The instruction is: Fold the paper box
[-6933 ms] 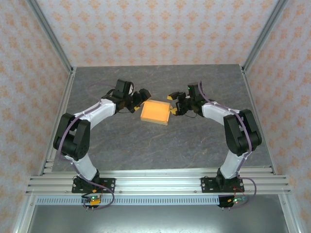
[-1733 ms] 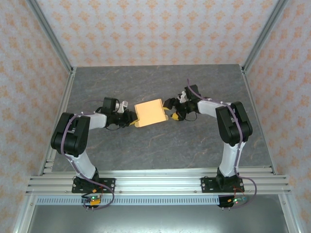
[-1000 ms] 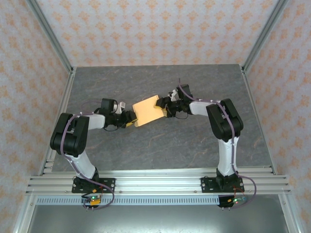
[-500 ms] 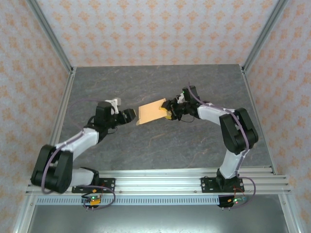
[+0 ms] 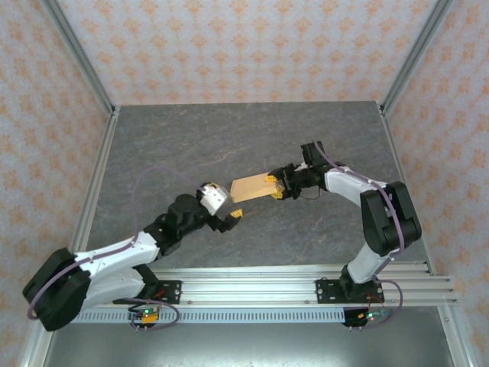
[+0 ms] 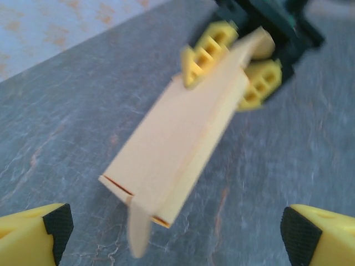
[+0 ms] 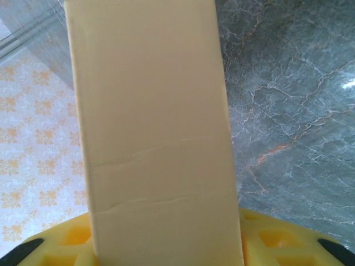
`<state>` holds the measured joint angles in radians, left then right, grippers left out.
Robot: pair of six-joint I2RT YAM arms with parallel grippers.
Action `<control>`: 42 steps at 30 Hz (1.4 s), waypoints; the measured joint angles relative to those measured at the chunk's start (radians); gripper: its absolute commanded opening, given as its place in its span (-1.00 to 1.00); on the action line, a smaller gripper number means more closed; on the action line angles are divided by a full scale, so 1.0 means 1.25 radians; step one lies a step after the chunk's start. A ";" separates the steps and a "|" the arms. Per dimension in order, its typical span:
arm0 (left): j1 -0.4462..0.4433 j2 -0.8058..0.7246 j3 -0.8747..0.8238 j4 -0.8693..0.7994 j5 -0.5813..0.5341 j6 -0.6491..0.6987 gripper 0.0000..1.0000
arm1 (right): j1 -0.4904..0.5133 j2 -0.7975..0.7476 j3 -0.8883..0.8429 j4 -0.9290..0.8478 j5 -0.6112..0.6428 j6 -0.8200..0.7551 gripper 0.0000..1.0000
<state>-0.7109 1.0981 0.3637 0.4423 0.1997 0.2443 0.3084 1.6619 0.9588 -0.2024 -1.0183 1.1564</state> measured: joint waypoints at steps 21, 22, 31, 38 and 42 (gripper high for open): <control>-0.040 0.320 0.179 -0.011 -0.167 0.319 -0.11 | 0.000 -0.062 -0.047 0.042 -0.006 0.073 0.09; -0.042 0.320 0.185 -0.019 -0.167 0.323 -0.11 | 0.000 -0.064 -0.048 0.052 -0.006 0.081 0.10; -0.044 0.311 0.229 -0.107 -0.163 0.326 -0.13 | -0.003 -0.114 -0.090 0.125 -0.008 0.148 0.49; -0.044 0.275 0.316 -0.293 -0.130 0.285 -0.12 | -0.049 -0.242 -0.090 0.036 0.026 0.081 0.59; -0.042 0.277 0.380 -0.407 -0.092 0.272 -0.11 | -0.094 -0.302 -0.083 -0.033 0.062 -0.012 0.59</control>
<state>-0.7631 1.4448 0.8383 -0.0662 0.0853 0.5842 0.1909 1.2839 0.8555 -0.2436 -0.9413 1.1416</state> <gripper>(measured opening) 0.448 0.795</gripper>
